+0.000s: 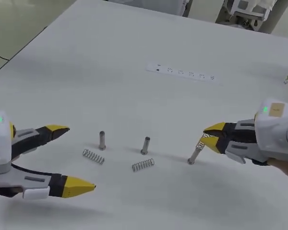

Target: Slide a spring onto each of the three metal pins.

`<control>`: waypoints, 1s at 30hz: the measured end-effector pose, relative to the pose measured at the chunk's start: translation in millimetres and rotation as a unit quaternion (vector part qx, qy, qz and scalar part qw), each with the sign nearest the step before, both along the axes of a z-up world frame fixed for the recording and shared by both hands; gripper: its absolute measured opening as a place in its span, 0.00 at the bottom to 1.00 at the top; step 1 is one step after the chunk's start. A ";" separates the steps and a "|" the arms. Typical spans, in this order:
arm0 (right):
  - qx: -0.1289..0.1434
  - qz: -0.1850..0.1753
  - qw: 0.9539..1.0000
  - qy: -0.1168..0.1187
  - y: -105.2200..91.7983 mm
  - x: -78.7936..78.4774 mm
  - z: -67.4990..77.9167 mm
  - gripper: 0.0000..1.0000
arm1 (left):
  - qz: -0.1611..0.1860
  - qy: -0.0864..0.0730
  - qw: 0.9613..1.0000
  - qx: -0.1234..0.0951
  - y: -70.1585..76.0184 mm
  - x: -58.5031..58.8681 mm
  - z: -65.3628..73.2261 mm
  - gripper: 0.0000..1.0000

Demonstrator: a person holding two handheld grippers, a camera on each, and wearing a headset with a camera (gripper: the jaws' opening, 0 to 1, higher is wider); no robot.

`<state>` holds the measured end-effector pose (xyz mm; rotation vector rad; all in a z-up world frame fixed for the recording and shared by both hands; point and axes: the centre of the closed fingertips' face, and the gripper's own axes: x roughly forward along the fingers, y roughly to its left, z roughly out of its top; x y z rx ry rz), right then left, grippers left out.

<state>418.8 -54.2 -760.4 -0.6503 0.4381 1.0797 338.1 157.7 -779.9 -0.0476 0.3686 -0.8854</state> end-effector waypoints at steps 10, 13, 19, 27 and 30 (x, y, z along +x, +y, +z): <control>0.001 -0.012 1.000 0.019 -1.9 1.2 -16.5 0.07 | 0.004 -0.001 1.000 -0.002 3.1 -0.8 0.8 0.97; -0.001 -0.020 0.999 0.031 -2.4 2.4 -27.7 0.08 | 0.004 0.001 1.000 -0.001 3.0 -1.3 -0.5 0.97; -0.015 -0.022 0.999 0.038 -2.0 1.7 -44.5 0.08 | 0.004 0.000 1.000 -0.002 2.5 -1.9 1.3 0.96; -0.030 -0.021 0.998 0.048 -2.4 0.7 -57.8 0.08 | 0.008 0.002 1.000 -0.001 4.6 -3.3 -0.7 0.96; -0.024 -0.025 0.998 0.051 -2.0 0.8 -57.2 0.08 | 0.009 0.003 1.000 -0.001 4.4 -4.4 -0.8 0.96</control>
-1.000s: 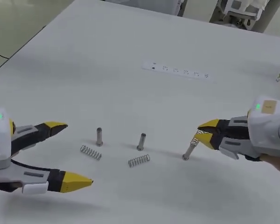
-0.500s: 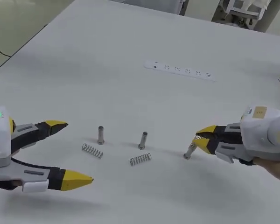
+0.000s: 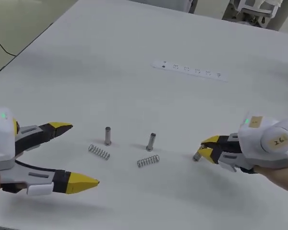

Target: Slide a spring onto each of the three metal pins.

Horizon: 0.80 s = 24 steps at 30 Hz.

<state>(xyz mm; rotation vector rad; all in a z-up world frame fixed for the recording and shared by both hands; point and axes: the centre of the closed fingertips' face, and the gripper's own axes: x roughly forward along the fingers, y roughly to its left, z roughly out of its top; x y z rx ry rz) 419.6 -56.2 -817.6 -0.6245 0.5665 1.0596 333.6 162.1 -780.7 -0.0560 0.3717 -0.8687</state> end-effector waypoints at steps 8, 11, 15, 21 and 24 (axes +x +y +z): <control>0.007 -0.006 1.000 0.005 0.8 -0.7 1.2 0.09 | 0.001 0.000 1.000 -0.001 -0.3 0.0 1.4 0.96; 0.016 -0.010 1.000 0.003 1.9 -0.2 5.0 0.10 | -0.001 -0.002 1.000 -0.002 -1.2 0.2 3.0 0.96; 0.023 -0.014 1.000 0.003 2.2 0.0 9.7 0.11 | -0.003 -0.002 1.000 -0.001 -2.0 0.3 4.0 0.96; 0.061 -0.029 0.998 0.003 5.0 -0.7 26.6 0.11 | -0.004 -0.004 1.000 -0.002 -2.7 0.9 6.6 0.96; 0.075 -0.033 0.997 0.004 4.7 -2.5 34.0 0.11 | -0.005 -0.004 1.000 0.000 -2.6 1.0 6.1 0.96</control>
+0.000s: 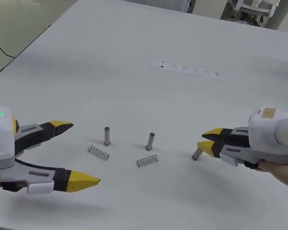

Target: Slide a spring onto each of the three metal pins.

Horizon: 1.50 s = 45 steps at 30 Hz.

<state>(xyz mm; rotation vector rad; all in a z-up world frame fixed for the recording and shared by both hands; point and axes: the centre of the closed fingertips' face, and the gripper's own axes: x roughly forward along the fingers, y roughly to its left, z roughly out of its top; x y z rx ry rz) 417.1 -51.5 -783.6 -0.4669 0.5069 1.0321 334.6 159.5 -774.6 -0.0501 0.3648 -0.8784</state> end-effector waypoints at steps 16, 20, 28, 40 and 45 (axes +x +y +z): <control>0.045 -0.002 0.999 0.028 6.9 -25.9 6.3 0.12 | 0.001 -0.001 1.000 -0.003 1.3 3.2 2.0 0.96; 0.041 0.005 0.999 0.032 8.7 -30.3 2.9 0.11 | 0.001 -0.001 1.000 -0.003 0.9 2.7 2.0 0.95; 0.035 0.011 0.999 0.040 8.2 -36.7 -3.8 0.11 | 0.000 0.000 1.000 -0.003 -0.3 0.4 1.7 0.95; 0.021 0.031 0.998 0.044 13.8 -45.1 -11.0 0.11 | 0.003 0.000 1.000 -0.002 0.9 -0.7 1.0 0.95; 0.008 0.056 0.997 0.044 25.1 -51.3 -15.1 0.11 | 0.005 0.001 1.000 -0.002 1.4 -1.5 0.7 0.94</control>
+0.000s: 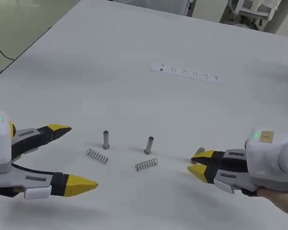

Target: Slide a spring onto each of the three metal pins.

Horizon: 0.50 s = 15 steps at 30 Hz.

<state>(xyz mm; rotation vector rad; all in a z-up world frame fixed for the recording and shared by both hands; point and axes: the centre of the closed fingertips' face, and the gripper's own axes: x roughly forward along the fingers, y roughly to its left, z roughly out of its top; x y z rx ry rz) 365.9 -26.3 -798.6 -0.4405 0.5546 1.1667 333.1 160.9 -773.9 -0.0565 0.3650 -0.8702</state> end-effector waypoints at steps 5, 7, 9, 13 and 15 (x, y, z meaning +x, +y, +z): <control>-0.013 0.032 0.999 -0.008 14.6 -4.5 -1.3 0.11 | -0.001 0.001 1.000 0.001 -0.3 -0.6 -0.7 0.94; -0.019 0.049 0.999 -0.015 21.7 -6.2 -1.0 0.10 | -0.002 0.001 1.000 0.001 -0.4 -0.9 -0.8 0.94; -0.022 0.062 0.998 -0.017 29.4 -7.5 -0.6 0.11 | -0.002 0.002 1.000 0.001 -0.4 -1.3 -1.4 0.94; -0.041 0.097 0.994 -0.030 41.8 -9.0 -3.0 0.11 | -0.002 0.004 1.000 0.003 0.0 -2.3 -2.6 0.94; -0.051 0.111 0.992 -0.036 47.3 -9.9 -4.7 0.11 | -0.003 0.005 1.000 0.003 0.1 -2.7 -3.1 0.94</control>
